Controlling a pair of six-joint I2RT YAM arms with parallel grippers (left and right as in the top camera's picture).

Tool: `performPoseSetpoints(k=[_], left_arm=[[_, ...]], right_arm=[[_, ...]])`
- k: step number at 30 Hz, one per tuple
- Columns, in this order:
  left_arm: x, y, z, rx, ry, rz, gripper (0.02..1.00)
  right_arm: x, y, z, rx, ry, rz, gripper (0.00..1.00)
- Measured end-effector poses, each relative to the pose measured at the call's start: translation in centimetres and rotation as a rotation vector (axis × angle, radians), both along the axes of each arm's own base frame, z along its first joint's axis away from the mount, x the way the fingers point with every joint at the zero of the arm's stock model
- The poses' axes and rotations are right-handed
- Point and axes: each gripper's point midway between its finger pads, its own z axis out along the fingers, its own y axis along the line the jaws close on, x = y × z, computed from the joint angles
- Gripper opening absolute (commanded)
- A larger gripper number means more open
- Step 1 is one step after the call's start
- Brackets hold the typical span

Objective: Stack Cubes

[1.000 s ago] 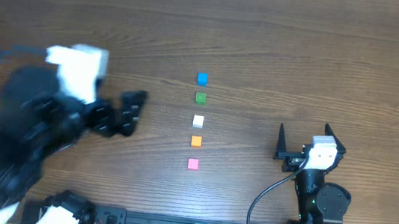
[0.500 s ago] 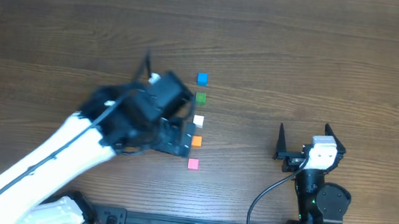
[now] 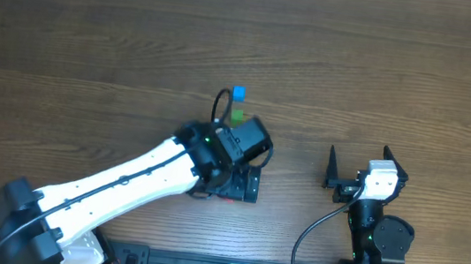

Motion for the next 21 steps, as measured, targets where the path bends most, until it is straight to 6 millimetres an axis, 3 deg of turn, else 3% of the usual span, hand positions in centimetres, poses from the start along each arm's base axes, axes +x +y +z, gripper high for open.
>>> performPoseSetpoints(k=[9,17,21], left_arm=[[-2.1,0.0,-4.8,0.002,0.032,0.005,0.998],[-1.9,-0.1,-7.9,0.063,0.065,0.008,0.998],[-1.4,0.4,-8.4,0.099,0.041,0.011,0.978]], right_arm=[[0.0,0.0,0.0,0.001,0.0,0.0,0.993],[0.0,0.0,0.0,0.001,0.0,0.0,0.991],[0.0,0.0,0.0,0.001,0.0,0.0,0.993]])
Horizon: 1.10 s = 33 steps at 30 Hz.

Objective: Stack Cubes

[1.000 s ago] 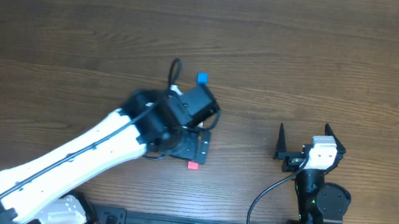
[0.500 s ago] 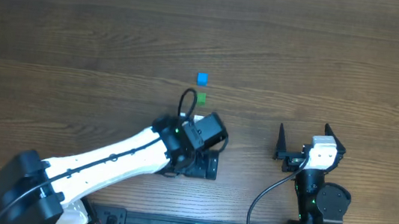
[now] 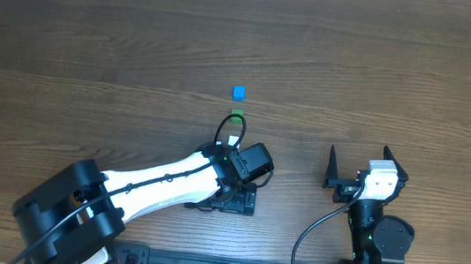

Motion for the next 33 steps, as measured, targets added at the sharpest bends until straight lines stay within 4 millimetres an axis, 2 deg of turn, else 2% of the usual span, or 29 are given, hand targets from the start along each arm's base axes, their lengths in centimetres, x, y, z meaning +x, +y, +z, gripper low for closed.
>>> performPoseSetpoints(k=[5,12,18,30,33], left_arm=[[0.6,0.3,0.0,0.02,-0.032,-0.002,0.89],[1.1,0.1,0.0,0.015,-0.062,-0.026,0.862],[1.4,-0.1,0.0,0.008,-0.073,-0.03,0.768],[1.7,-1.1,-0.4,0.016,-0.071,-0.044,0.715],[1.7,-1.1,-0.3,0.019,-0.076,-0.046,0.636]], right_arm=[[0.0,0.0,0.0,0.0,0.0,0.0,0.993],[0.0,0.0,0.0,0.0,0.0,0.0,0.991],[0.0,0.0,0.0,0.0,0.0,0.0,0.993],[0.0,0.0,0.0,0.0,0.0,0.0,0.993],[0.0,0.0,0.0,0.0,0.0,0.0,0.991]])
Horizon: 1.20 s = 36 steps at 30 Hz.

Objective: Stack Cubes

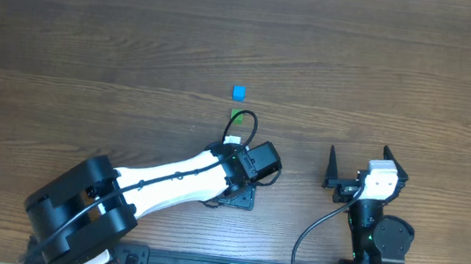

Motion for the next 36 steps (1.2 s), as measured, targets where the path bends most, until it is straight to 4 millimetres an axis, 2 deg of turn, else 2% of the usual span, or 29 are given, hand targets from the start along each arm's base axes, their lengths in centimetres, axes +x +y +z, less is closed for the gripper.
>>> performPoseSetpoints(k=[4,14,16,20,27,34,36], left_arm=[[0.05,0.08,0.0,0.004,-0.003,0.0,0.514],[0.04,0.35,0.0,0.016,-0.005,0.011,0.446],[0.14,0.41,0.0,0.02,-0.01,0.017,0.384],[0.24,0.49,0.0,0.024,-0.016,0.029,0.378],[0.26,0.49,0.0,0.023,-0.017,0.036,0.288],[0.37,0.46,0.04,0.024,-0.021,0.041,0.161],[0.41,0.47,0.05,0.024,-0.023,0.041,0.086]], right_arm=[[0.0,0.0,0.01,0.0,0.0,0.0,0.991],[0.0,0.0,0.01,0.0,0.0,0.0,0.993],[0.0,0.0,0.0,0.0,0.0,0.0,0.991],[0.0,0.0,0.0,0.0,0.0,0.0,0.993],[0.0,0.0,0.01,0.0,0.0,0.0,0.993],[0.0,0.0,0.01,0.0,0.0,0.0,0.993],[0.0,0.0,0.0,0.0,0.0,0.0,0.991]])
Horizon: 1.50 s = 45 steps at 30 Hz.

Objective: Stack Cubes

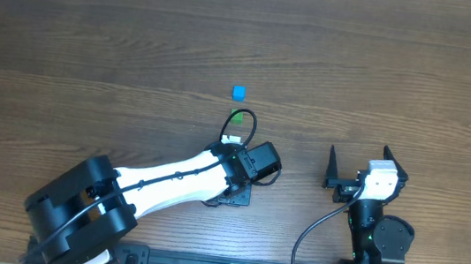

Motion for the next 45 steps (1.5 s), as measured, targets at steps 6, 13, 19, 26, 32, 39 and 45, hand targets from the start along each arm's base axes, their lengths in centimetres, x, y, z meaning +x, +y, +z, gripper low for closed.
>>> performPoseSetpoints(k=[6,13,19,26,32,39,45], left_arm=[[-0.2,0.3,0.5,0.023,0.014,0.0,0.038],[3.1,-0.5,6.3,0.049,-0.031,0.039,0.038],[8.0,-1.4,10.3,-0.04,-0.124,0.097,0.04],[9.8,-0.1,10.0,-0.027,-0.133,0.104,0.038],[9.8,-0.1,7.0,0.029,-0.078,0.072,0.04],[10.3,-0.1,5.8,0.039,-0.063,0.052,0.04],[10.7,-0.5,5.4,0.016,-0.057,0.034,0.04]], right_arm=[[0.0,0.0,0.0,0.0,0.0,0.0,0.993],[0.0,0.0,0.0,0.0,0.0,0.0,0.993],[0.0,0.0,0.0,0.0,0.0,0.0,0.991],[0.0,0.0,0.0,0.0,0.0,0.0,0.991],[0.0,0.0,0.0,0.0,0.0,0.0,0.993],[0.0,0.0,0.0,0.0,0.0,0.0,0.991],[0.0,0.0,0.0,0.0,0.0,0.0,0.993]])
